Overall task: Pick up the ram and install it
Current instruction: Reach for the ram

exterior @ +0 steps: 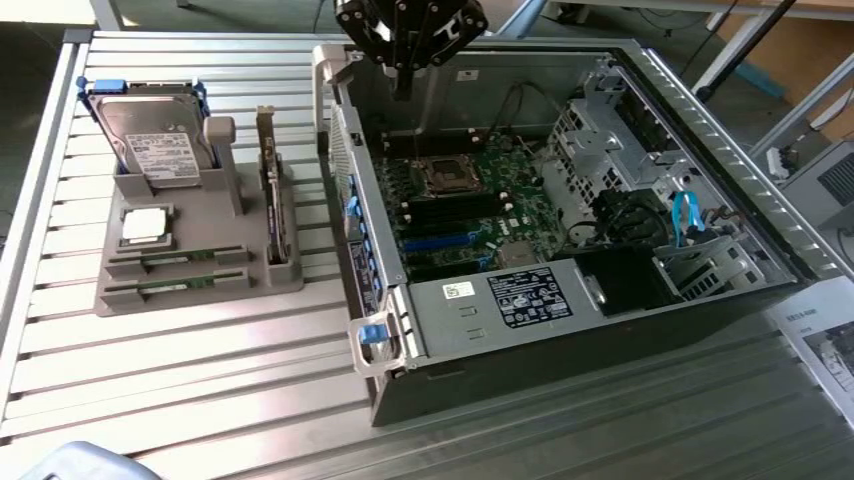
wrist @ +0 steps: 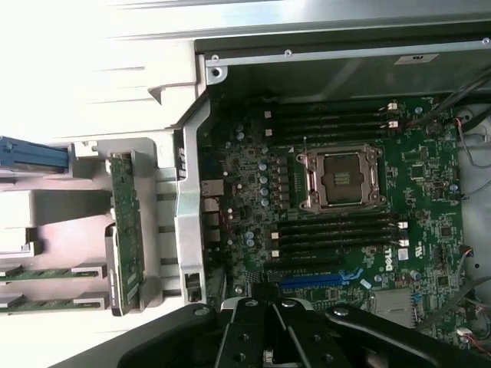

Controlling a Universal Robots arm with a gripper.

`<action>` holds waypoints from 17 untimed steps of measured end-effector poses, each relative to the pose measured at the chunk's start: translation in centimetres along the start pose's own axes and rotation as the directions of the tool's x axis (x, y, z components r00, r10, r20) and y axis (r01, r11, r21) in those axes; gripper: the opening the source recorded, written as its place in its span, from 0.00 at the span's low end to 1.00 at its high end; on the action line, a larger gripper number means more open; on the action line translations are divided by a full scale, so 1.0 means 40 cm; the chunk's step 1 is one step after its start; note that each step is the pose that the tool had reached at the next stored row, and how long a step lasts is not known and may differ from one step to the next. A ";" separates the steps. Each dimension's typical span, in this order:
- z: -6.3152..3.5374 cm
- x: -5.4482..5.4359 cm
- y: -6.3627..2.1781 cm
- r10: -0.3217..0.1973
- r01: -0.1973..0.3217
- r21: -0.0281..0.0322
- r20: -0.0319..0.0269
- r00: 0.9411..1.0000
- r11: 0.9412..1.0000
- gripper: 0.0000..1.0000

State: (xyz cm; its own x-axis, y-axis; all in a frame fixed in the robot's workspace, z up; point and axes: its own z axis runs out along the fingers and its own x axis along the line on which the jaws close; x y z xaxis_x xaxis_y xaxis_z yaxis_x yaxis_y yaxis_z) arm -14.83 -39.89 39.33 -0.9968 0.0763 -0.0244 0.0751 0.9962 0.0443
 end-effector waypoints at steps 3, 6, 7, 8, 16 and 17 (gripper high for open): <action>0.000 0.011 -0.001 0.000 0.000 0.000 0.000 1.000 1.000 0.10; -0.001 0.021 -0.002 0.000 0.000 0.000 0.000 1.000 1.000 0.10; -0.001 0.025 -0.002 0.000 0.000 0.000 0.000 1.000 1.000 0.10; -0.001 0.028 -0.002 0.000 0.000 0.000 0.000 1.000 1.000 0.10; -0.002 0.060 -0.005 0.000 0.000 0.000 0.000 1.000 1.000 0.10; -0.002 0.064 -0.005 0.000 0.000 0.000 0.000 1.000 1.000 0.10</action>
State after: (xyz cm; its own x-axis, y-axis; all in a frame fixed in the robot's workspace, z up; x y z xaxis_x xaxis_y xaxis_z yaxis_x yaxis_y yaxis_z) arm -17.39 -39.89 39.33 -0.9968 0.0762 -0.0244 0.0751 0.9962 0.0443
